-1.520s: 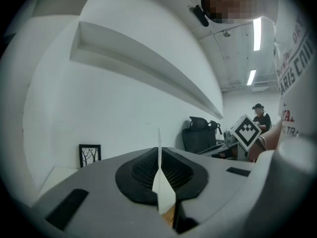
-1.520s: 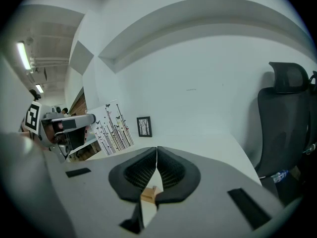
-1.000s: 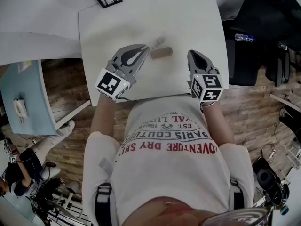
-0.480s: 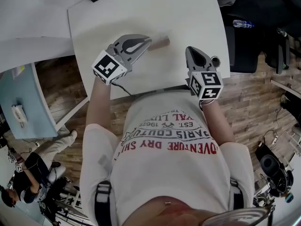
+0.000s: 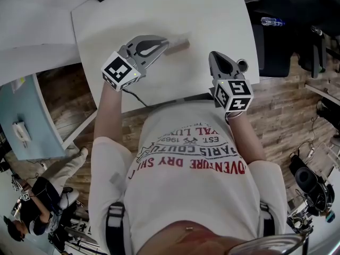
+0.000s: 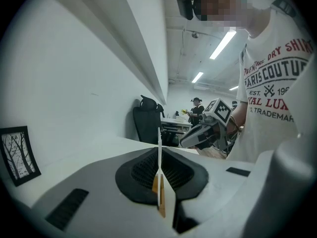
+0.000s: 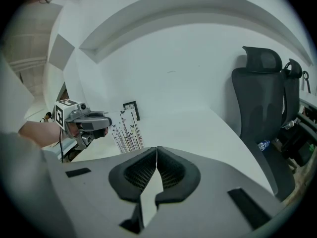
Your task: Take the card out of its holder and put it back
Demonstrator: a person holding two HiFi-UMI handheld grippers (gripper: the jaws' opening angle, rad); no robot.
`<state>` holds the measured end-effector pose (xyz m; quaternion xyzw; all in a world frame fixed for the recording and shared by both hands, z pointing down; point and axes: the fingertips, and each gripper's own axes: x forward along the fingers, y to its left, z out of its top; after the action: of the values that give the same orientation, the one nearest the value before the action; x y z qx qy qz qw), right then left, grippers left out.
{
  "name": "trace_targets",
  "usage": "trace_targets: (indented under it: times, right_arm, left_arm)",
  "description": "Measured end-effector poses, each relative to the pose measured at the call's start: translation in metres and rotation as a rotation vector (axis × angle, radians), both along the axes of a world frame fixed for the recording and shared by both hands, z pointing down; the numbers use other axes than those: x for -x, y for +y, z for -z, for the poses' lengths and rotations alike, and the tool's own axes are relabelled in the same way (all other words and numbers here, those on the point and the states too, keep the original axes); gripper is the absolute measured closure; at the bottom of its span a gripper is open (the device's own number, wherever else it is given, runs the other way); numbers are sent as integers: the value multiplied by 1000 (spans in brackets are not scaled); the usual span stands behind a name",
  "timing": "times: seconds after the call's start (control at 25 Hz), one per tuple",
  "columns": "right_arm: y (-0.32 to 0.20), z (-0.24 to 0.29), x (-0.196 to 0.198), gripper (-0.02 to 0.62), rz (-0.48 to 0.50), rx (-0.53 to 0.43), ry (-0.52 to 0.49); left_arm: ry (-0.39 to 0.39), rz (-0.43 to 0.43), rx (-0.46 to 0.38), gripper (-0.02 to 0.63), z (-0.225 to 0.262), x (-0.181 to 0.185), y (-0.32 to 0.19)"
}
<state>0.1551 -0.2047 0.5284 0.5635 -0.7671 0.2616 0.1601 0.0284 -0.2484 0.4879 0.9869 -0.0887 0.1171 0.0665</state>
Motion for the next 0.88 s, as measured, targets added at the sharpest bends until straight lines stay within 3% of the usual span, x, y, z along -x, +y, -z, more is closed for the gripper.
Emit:
trace_targets:
  times: [0.6, 0.88]
  right_arm:
    - [-4, 0, 4, 569, 22, 1, 17]
    - [-6, 1, 5, 569, 27, 2, 27]
  left_arm:
    - [-9, -26, -5, 569, -9, 1, 2]
    - [-62, -35, 4, 569, -32, 3, 10]
